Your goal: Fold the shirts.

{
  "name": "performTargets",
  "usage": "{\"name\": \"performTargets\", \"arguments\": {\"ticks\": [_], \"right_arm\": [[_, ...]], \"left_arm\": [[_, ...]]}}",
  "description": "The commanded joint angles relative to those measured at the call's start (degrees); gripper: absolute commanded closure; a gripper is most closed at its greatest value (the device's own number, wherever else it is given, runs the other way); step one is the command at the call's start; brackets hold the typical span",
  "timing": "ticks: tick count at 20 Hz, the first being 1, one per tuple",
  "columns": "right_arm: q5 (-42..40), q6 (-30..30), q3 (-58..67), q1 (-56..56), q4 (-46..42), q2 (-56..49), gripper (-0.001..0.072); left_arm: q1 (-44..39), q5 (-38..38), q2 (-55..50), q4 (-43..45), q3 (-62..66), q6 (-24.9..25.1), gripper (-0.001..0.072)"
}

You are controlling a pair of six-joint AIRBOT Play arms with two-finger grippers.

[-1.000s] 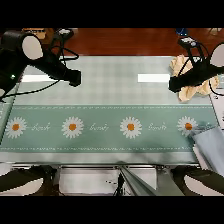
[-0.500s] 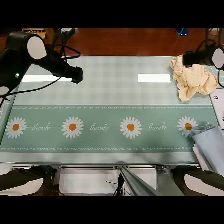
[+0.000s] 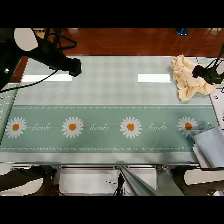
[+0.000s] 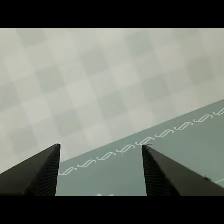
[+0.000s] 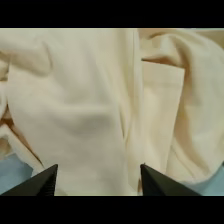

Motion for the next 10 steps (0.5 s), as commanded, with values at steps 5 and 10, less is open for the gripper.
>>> {"name": "performTargets", "arguments": {"ticks": [5,10], "right_arm": [[-3.13,-1.14,0.04,-1.16,5.18,-8.52,0.026],[-3.63,-5.81,4.44,-1.18,3.17,-1.22,0.0684]], "left_arm": [[-0.02,-3.78,0.04,-2.23,0.42,0.04,0.0096],[-0.02,-4.26,2.23,-2.23,7.87,0.04,0.0099]]}}
